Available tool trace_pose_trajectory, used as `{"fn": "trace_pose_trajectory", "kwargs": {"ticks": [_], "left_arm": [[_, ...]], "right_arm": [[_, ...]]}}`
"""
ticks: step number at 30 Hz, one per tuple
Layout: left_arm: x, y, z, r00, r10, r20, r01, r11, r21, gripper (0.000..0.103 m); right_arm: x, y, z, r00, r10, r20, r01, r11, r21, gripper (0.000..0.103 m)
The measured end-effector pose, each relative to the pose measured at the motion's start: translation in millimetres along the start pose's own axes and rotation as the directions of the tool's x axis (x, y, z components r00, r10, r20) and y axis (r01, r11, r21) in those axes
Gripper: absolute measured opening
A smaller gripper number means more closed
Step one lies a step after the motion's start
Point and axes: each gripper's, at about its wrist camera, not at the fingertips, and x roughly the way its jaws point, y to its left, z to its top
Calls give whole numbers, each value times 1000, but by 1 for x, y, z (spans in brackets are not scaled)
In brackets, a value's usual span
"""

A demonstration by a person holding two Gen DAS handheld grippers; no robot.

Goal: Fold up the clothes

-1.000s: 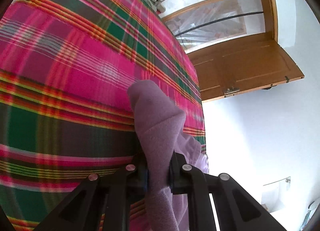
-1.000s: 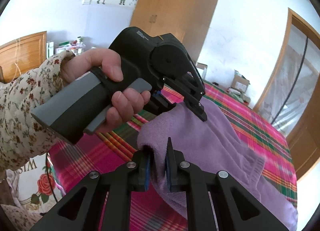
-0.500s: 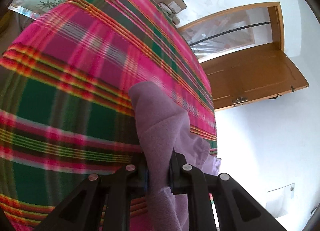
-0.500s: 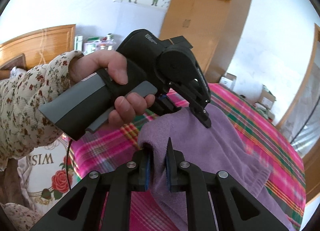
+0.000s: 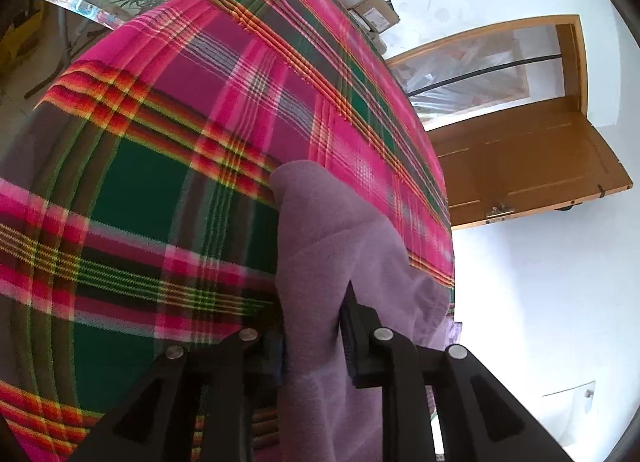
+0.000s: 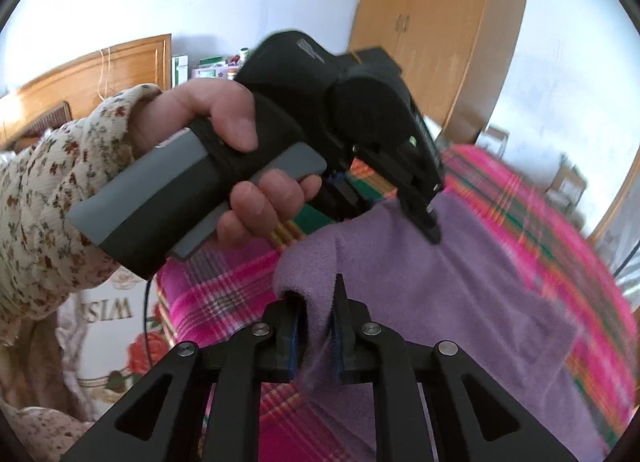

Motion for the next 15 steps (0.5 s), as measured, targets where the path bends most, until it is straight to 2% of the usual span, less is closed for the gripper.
{"fn": "trace_pose_trajectory", "kwargs": {"ticks": [4,5,9,15], "left_arm": [[-8,8,-2,1000,12,11,-11,1000,-22,29],[-9,8,-2,1000,21,20,-20,999,-25,30],[-22,6,-7,995,53,80,-49,998,-49,34],[-44,-16,-21,978,123,171,-123,992,-13,37]], "right_arm": [[6,-1,-3,1000,10,-17,-10,1000,18,23],[6,-1,-4,1000,12,-18,-11,1000,16,28],[4,-4,-7,999,41,-28,-41,999,30,29],[-21,-16,-11,997,63,33,-65,996,58,30]]}}
